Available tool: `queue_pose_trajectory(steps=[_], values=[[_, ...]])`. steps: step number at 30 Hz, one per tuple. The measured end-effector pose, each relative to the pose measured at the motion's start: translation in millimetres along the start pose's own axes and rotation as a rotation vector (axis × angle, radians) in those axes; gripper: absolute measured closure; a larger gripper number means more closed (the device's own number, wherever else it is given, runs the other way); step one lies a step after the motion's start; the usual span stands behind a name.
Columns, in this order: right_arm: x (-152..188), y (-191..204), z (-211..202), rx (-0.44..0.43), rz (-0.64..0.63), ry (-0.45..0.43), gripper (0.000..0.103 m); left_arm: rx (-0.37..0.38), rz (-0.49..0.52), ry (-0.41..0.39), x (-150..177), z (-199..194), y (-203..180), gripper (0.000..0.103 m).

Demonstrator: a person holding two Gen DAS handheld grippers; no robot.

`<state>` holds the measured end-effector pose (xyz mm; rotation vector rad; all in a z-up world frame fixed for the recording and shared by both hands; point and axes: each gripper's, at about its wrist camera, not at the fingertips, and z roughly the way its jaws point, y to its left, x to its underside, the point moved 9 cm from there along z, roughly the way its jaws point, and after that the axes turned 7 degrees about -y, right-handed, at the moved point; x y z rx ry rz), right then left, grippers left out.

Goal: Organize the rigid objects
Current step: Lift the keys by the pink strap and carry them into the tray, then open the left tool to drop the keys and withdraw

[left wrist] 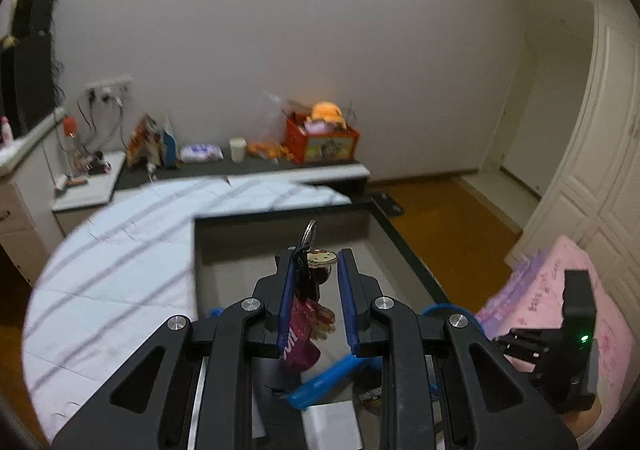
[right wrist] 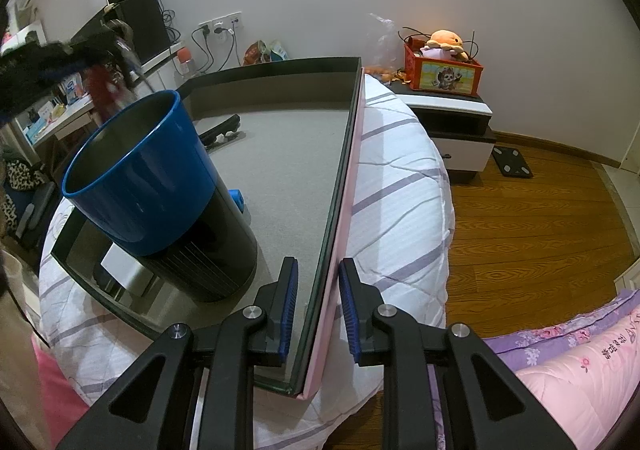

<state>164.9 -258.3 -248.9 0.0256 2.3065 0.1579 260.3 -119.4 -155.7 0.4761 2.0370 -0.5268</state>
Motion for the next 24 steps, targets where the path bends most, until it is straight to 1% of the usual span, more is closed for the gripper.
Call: queue_pose_trajectory(steps=[3,7,9,11,13,14,15,16,17,18,20,22,24], values=[[-0.3,-0.2,0.4,0.0,0.0,0.001,0.08,0.005,-0.002,0.053,17.5,15.4,-2.1,0.082],[-0.4,-0.2,0.2,0.0,0.0,0.002,0.08,0.002,-0.003,0.096,31.6,21.1,-2.2,0.082],[-0.5,-0.1,0.2,0.0,0.001,0.002,0.08,-0.003,-0.006,0.096,35.1,20.4,-0.7,0.081],[-0.5,-0.1,0.2,0.001,0.0,0.002,0.08,0.011,-0.006,0.094,34.6,19.5,-1.8,0.081],[-0.5,-0.6,0.4,0.002,0.001,0.003,0.08,0.006,0.002,0.085,32.7,18.3,-1.5,0.076],[-0.5,-0.6,0.4,0.002,0.001,0.003,0.08,-0.004,0.005,0.09,33.4,17.8,0.2,0.065],[-0.5,-0.6,0.2,0.003,0.001,0.003,0.08,-0.012,0.0,0.087,33.8,16.5,2.7,0.056],[-0.4,-0.5,0.3,0.004,0.001,0.004,0.08,-0.01,-0.007,0.078,32.7,14.6,5.0,0.053],[-0.3,-0.7,0.0,0.005,0.001,0.004,0.08,-0.001,-0.015,0.07,32.1,12.4,5.4,0.045],[-0.3,-0.8,-0.1,0.004,0.001,0.004,0.08,0.009,-0.03,0.06,31.9,8.9,6.6,0.031],[-0.3,-1.0,0.1,0.005,0.001,0.007,0.08,0.004,-0.048,0.033,30.2,2.7,10.2,0.012],[-0.4,-1.0,0.1,0.007,0.001,0.009,0.08,-0.021,-0.06,0.004,28.1,-6.6,16.8,0.01],[-0.5,-0.9,0.1,0.008,0.002,0.01,0.08,-0.028,-0.071,-0.002,28.4,-14.7,22.8,0.006]])
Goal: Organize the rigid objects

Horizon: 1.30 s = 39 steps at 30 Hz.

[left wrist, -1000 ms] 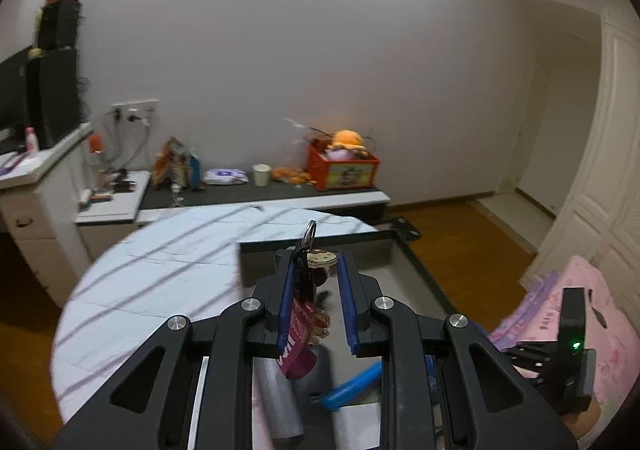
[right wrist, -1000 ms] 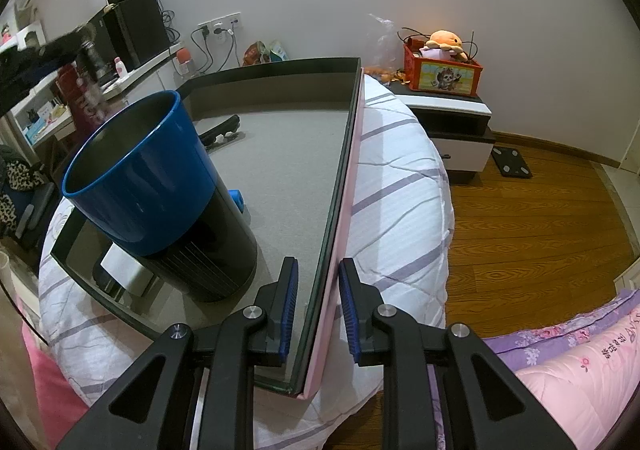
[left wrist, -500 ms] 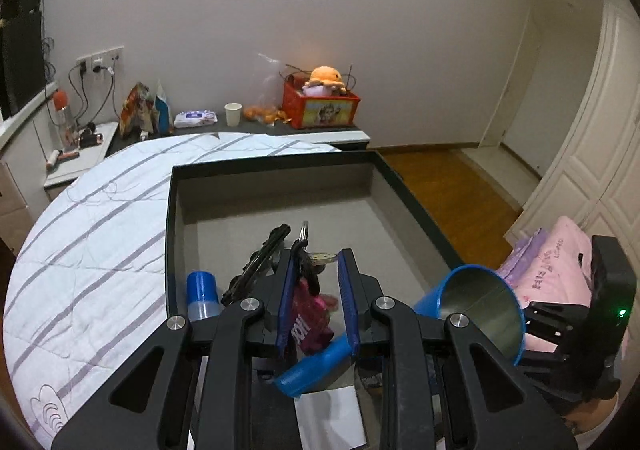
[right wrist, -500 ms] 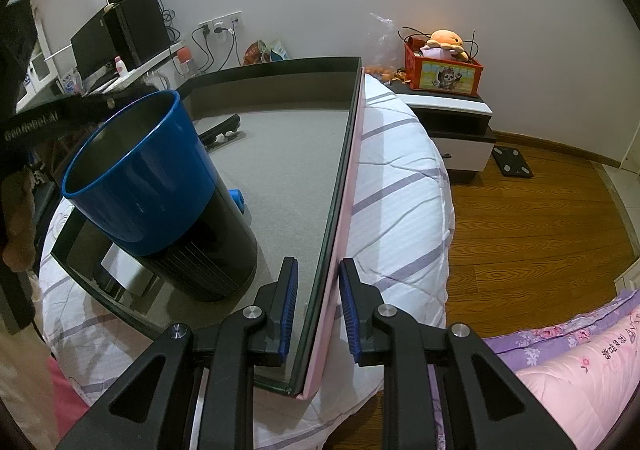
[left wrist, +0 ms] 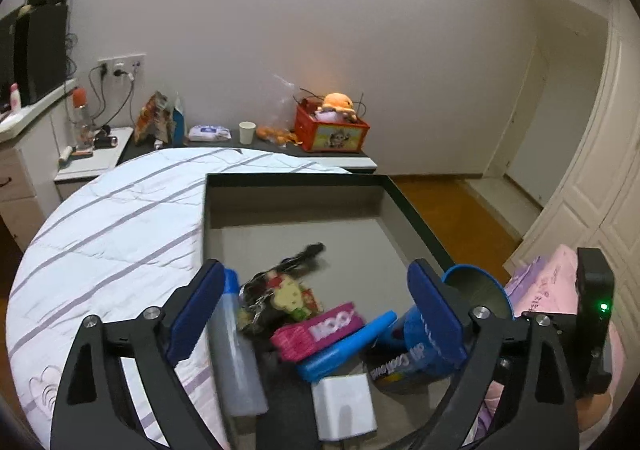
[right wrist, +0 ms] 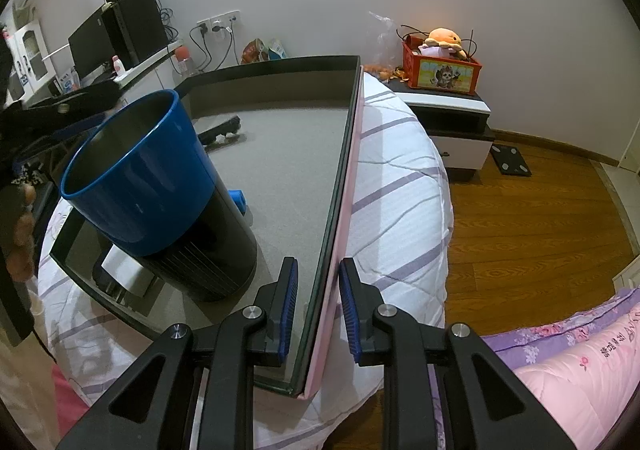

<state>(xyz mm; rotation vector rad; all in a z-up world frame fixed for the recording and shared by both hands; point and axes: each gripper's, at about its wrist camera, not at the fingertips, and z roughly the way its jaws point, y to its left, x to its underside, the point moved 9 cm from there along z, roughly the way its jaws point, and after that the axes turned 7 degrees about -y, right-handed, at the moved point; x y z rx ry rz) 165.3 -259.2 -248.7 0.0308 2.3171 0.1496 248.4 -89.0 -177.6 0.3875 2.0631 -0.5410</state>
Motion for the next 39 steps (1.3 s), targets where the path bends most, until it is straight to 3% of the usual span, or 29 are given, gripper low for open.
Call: queue_pose_trajectory(steps=[6,14,18,26,28,30,33,39], values=[[-0.2,0.5,-0.5,0.005,0.002,-0.002,0.08,-0.102,0.008,-0.029,6.0,-35.5,25.4,0.001],[-1.1,1.0,-1.3,0.02,-0.006,0.004,0.08,-0.298,-0.017,-0.036,22.5,-75.0,69.4,0.001],[-1.5,1.9,0.2,0.021,-0.009,0.006,0.079,-0.288,-0.05,0.013,38.4,-70.6,75.2,0.001],[-2.2,3.9,1.0,0.023,-0.016,0.014,0.074,-0.254,-0.006,0.151,76.2,-30.0,52.0,0.001],[-2.5,3.4,1.3,0.023,-0.018,0.015,0.074,-0.282,0.021,0.179,83.1,-24.1,52.8,0.006],[-2.5,3.7,1.3,0.022,-0.019,0.015,0.074,-0.29,0.013,0.204,88.5,-21.1,57.7,0.033],[-2.2,4.2,1.2,0.02,-0.022,0.015,0.074,-0.251,-0.026,0.242,98.0,-17.9,64.8,0.051],[-2.9,5.1,4.8,0.034,-0.036,0.016,0.073,-0.186,-0.022,0.233,99.7,-20.1,58.9,0.074]])
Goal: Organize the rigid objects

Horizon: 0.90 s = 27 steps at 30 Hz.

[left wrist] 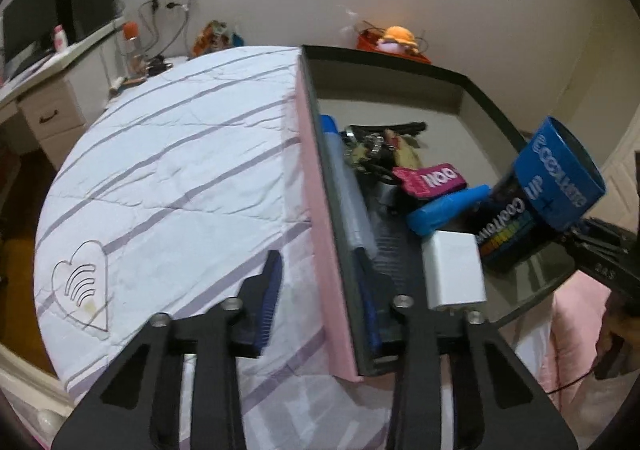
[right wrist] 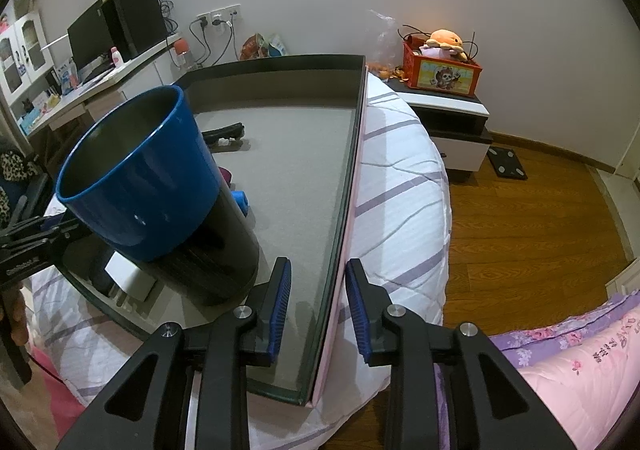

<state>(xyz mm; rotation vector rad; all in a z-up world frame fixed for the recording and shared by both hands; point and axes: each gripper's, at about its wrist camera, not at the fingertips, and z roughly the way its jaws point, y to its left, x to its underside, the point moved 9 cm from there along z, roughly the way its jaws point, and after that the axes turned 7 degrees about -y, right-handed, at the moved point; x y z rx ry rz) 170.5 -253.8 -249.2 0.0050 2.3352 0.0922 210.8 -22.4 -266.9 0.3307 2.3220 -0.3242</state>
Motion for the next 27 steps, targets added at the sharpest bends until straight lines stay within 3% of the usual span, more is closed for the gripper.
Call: queue_pose_trajectory(steps=[13,27], values=[[-5.3,12.8,4.7,-0.012,-0.057,-0.006,0.073,-0.026,-0.022,0.002,3.3,-8.1,10.0,0.077],[-8.2,61.2,15.8,-0.063,-0.118,0.008,0.073,-0.105,-0.074,-0.004,13.0,-27.2,64.1,0.073]])
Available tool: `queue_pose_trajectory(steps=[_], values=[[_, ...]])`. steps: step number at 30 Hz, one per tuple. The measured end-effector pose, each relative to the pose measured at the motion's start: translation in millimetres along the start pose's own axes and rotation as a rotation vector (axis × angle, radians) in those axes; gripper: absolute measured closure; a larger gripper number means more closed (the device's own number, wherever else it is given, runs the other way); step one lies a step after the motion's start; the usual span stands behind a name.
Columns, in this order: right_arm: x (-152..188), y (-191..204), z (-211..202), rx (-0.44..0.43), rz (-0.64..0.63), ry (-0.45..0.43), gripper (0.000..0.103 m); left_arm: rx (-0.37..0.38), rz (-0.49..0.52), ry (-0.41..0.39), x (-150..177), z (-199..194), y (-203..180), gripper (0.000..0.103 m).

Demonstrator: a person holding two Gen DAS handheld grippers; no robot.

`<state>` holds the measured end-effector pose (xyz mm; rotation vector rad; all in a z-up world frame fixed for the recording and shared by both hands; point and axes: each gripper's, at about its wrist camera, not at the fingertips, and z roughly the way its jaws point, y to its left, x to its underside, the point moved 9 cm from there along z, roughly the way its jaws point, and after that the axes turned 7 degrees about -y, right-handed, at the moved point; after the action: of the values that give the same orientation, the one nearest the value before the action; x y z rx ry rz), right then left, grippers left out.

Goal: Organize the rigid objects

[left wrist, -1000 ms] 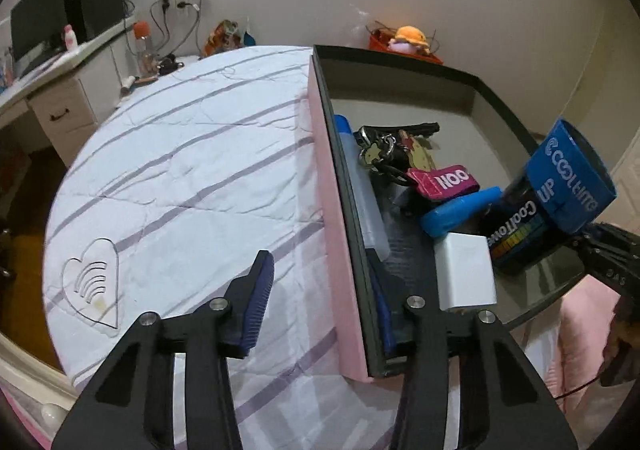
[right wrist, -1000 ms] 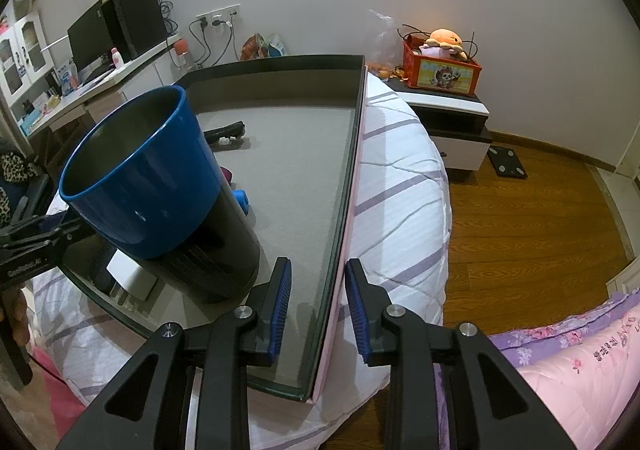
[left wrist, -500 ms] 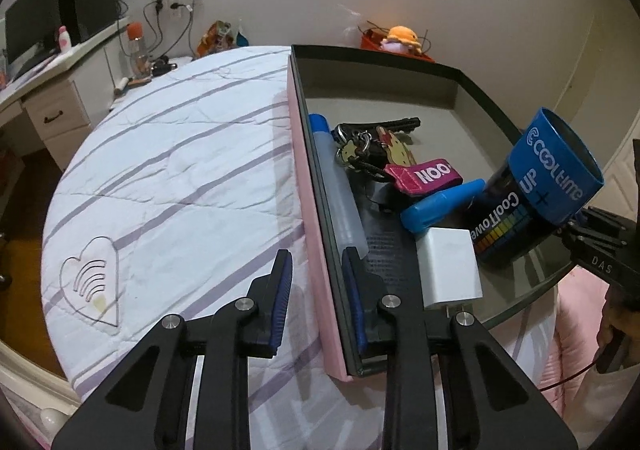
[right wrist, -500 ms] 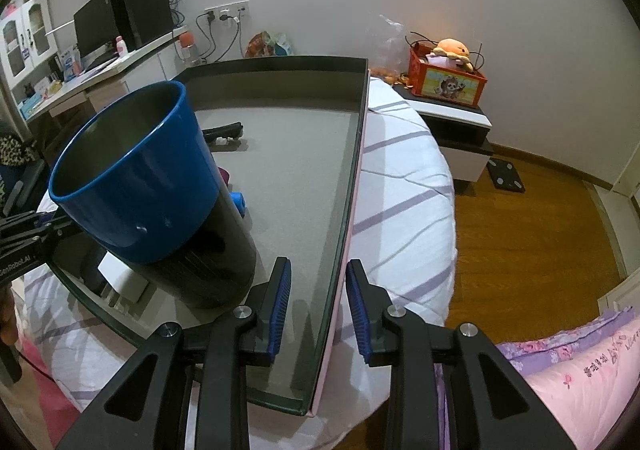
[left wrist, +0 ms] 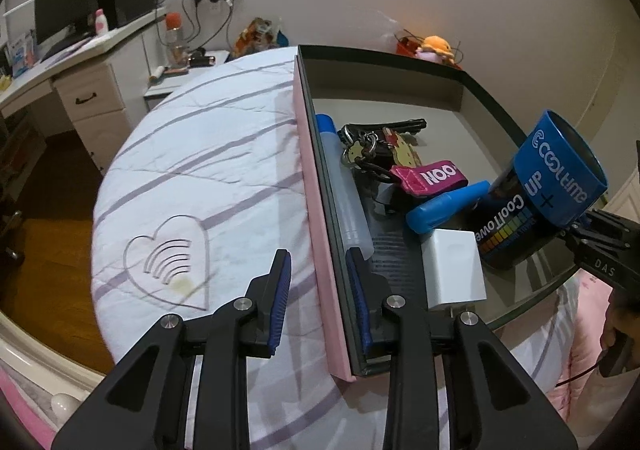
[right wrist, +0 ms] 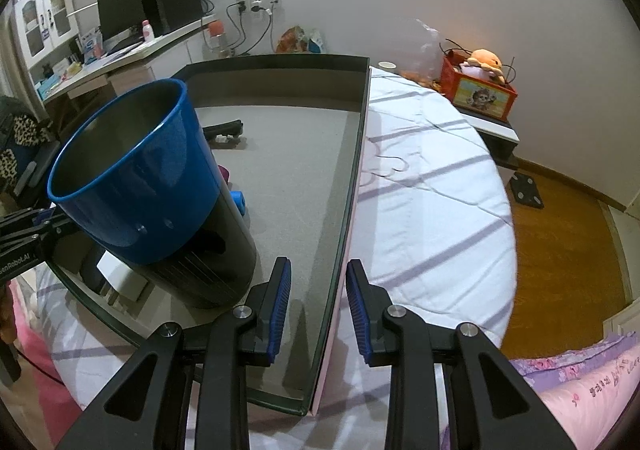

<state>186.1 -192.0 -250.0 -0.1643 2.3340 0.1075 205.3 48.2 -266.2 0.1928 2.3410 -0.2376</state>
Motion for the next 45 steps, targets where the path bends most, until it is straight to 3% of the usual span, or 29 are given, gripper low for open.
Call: queue_pose_trajectory(steps=[11,19,23,28,31,33,45], values=[[0.5,7.3,1.1,0.0,0.004,0.007,0.073,-0.02,-0.013,-0.001,-0.1,-1.5,13.7,0.068],[-0.1,3.0,4.8,-0.027,0.04,0.006,0.072,-0.089,0.038,-0.022,-4.9,-5.3,12.4,0.062],[0.8,-2.5,4.8,-0.02,0.07,0.0,0.072,-0.113,0.053,-0.032,-5.4,-10.9,14.5,0.052],[-0.4,-10.2,-1.4,0.01,0.068,-0.011,0.072,-0.108,0.053,-0.066,-7.0,-23.0,8.7,0.033],[0.6,-15.2,-6.4,0.036,0.06,-0.018,0.059,-0.101,0.051,-0.092,-11.7,-33.0,1.3,0.025],[1.0,-17.4,-11.6,0.032,0.065,-0.028,0.054,-0.1,0.059,-0.112,-14.7,-39.7,-4.0,0.015],[-4.1,-22.3,-51.3,0.038,0.067,-0.11,0.052,-0.103,0.068,-0.199,-20.2,-80.3,-34.6,0.003]])
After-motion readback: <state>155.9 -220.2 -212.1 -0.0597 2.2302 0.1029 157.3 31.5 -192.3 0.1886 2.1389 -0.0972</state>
